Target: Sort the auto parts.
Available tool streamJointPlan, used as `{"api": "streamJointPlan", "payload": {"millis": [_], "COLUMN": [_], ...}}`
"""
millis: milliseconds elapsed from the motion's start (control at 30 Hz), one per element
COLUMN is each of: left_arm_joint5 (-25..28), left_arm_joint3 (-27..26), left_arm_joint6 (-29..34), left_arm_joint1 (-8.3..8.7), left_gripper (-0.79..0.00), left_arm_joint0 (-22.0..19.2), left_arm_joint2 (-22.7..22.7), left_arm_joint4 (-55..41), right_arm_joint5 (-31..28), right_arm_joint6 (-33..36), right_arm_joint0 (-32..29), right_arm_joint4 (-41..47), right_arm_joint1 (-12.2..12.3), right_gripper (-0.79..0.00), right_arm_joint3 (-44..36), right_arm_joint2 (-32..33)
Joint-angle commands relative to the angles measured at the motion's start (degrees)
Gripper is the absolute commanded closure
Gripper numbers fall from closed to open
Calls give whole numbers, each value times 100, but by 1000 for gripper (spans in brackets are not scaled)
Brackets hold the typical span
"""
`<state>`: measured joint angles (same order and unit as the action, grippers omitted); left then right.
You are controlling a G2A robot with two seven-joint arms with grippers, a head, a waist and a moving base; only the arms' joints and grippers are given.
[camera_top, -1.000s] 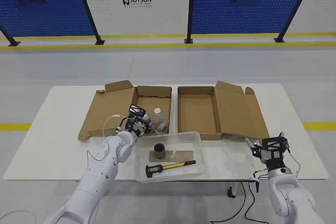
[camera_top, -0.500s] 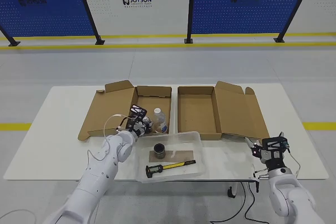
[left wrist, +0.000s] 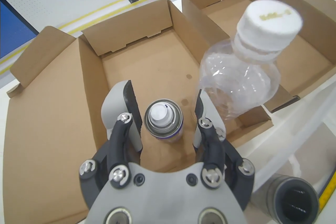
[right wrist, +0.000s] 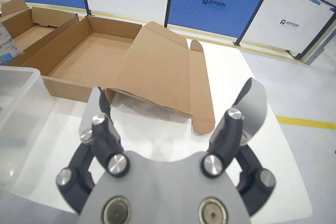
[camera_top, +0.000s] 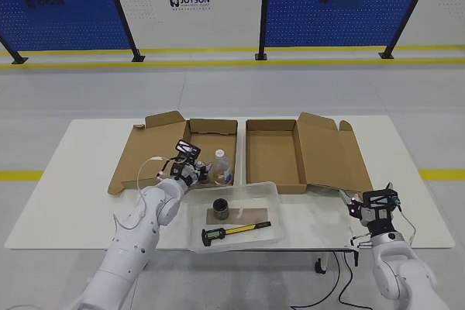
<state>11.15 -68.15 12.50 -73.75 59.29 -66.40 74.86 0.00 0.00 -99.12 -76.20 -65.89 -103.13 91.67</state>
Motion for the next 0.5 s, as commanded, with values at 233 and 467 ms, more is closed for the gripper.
{"api": "streamJointPlan", "payload": {"millis": [233, 467], "left_arm_joint5": [186, 624], "left_arm_joint3": [-1834, -2888], "left_arm_joint6": [635, 1407], "left_arm_joint1": [181, 215], "left_gripper": [-514, -428], "left_arm_joint0": [859, 1417], "left_arm_joint2": [-520, -624], "left_arm_joint4": [172, -813], "right_arm_joint5": [0, 0], "right_arm_joint6": [0, 0], "right_arm_joint0": [0, 0], "right_arm_joint4": [0, 0], "right_arm_joint1": [0, 0], "right_gripper": [-785, -785], "right_arm_joint3": [0, 0], "right_arm_joint2": [0, 0]}}
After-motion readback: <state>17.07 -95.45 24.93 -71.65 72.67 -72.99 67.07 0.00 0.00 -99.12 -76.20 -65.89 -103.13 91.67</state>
